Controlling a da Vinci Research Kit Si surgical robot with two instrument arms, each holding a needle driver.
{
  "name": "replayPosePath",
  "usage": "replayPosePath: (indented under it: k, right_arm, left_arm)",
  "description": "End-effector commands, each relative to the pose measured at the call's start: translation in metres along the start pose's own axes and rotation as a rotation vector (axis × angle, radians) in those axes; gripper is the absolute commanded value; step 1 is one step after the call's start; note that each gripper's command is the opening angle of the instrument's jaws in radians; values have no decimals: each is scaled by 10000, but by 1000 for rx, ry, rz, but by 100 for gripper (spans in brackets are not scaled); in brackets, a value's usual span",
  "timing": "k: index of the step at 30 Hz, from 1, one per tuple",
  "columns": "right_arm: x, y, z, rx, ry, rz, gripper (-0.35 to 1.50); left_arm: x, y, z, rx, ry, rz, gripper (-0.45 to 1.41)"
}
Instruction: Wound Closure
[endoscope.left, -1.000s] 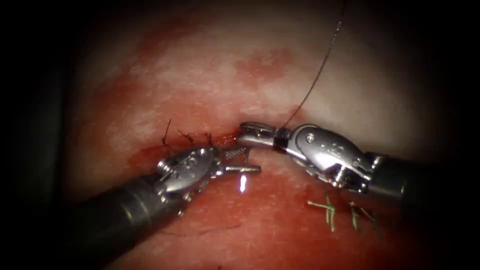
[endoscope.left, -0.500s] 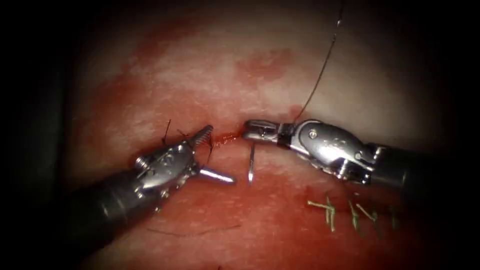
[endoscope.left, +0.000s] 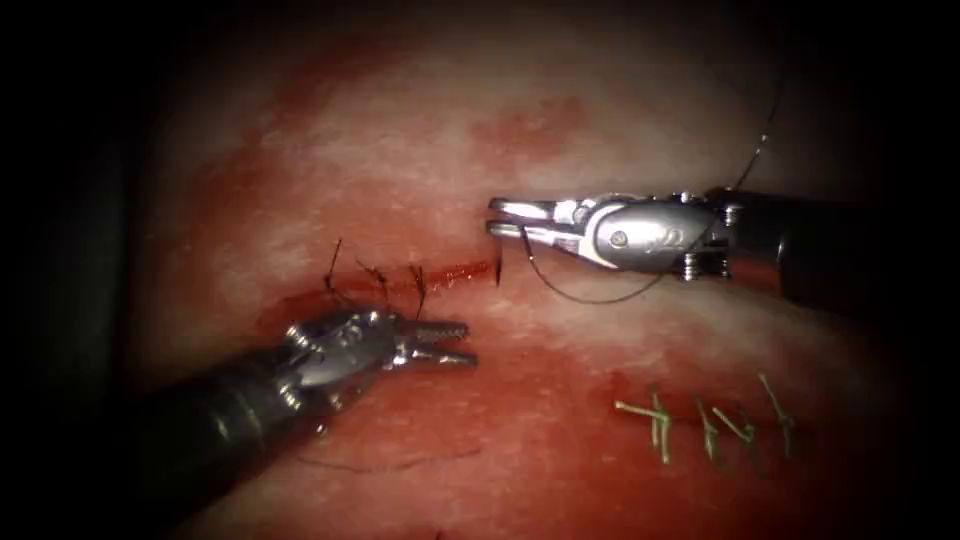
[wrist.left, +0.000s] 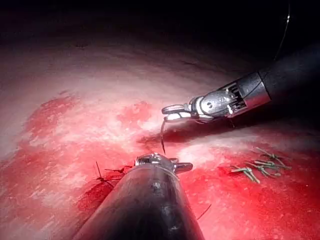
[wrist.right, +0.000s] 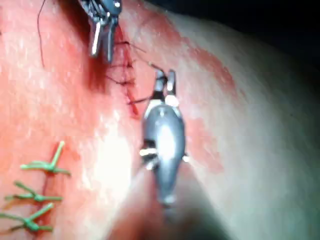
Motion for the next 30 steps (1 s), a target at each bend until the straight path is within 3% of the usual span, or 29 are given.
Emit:
replayPosePath:
  k: [1,11,20,30]
  right_arm:
    - [-9,-1,13,-1,24,-17,-35]
    - [-15,-8,29,8,87,-188,-35]
    - [-19,-10,37,-6,94,-232,-35]
    - [-36,-20,38,5,70,-301,-35]
  left_arm:
    - [-3,-14,10,32,-19,7,-6]
    - [-25,-45,29,61,-51,-26,-3]
    - [-42,-44,49,87,-111,-35,0]
    - [-46,-45,48,88,-132,-32,4]
